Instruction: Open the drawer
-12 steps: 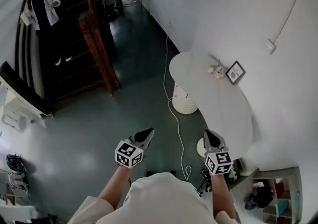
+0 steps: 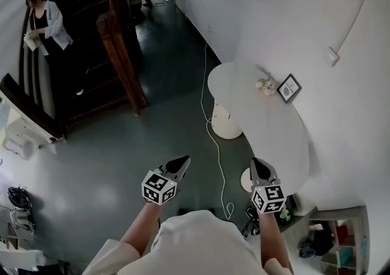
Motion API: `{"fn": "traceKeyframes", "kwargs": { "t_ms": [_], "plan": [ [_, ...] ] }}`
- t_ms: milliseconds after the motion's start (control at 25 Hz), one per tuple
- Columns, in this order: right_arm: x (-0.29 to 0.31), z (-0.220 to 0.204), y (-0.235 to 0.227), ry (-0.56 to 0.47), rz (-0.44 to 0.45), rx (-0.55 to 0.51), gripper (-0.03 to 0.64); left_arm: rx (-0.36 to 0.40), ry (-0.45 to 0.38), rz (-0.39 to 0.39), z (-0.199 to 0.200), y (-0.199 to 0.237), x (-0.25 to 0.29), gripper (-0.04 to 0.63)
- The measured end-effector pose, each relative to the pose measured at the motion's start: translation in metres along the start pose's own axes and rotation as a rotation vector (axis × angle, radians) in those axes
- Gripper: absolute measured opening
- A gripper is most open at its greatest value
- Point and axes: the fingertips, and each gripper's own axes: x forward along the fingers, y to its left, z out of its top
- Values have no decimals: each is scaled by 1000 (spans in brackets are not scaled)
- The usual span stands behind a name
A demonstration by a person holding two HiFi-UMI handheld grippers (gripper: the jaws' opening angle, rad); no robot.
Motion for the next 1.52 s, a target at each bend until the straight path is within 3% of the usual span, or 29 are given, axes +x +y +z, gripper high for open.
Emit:
{"fn": "traceKeyframes", "kwargs": {
  "t_ms": [960,1520],
  "plan": [
    [-10,-20,-61,12,63,26,11,-36,19,67,-17,-44,42,8],
    [12,-33,-80,57,107,28,11,-68,41,98,-26,-39,68,8]
  ]
}}
